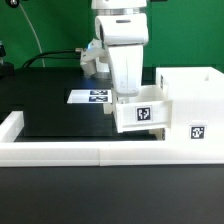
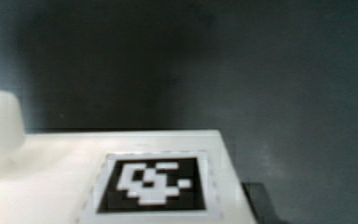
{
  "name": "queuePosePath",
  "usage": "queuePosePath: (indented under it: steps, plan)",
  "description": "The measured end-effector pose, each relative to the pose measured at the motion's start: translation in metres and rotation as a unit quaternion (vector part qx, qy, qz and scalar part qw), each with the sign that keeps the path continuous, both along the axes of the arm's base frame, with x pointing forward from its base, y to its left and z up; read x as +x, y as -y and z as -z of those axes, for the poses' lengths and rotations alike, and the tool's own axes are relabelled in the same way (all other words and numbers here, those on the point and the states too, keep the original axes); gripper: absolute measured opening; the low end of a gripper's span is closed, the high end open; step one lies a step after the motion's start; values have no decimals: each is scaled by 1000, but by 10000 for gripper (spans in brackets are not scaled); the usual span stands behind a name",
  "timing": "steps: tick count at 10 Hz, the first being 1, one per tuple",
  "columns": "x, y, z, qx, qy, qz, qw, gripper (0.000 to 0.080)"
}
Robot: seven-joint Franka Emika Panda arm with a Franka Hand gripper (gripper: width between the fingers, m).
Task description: Assemble drawer
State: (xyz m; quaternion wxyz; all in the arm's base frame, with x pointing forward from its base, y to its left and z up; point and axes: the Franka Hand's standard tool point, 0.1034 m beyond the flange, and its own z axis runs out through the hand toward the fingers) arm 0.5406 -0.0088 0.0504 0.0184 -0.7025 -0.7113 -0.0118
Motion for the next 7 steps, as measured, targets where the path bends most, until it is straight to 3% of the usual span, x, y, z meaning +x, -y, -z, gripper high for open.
queuePosePath:
  steps: [7]
  plan:
    - [0, -7, 1, 0, 0, 29, 1000, 44]
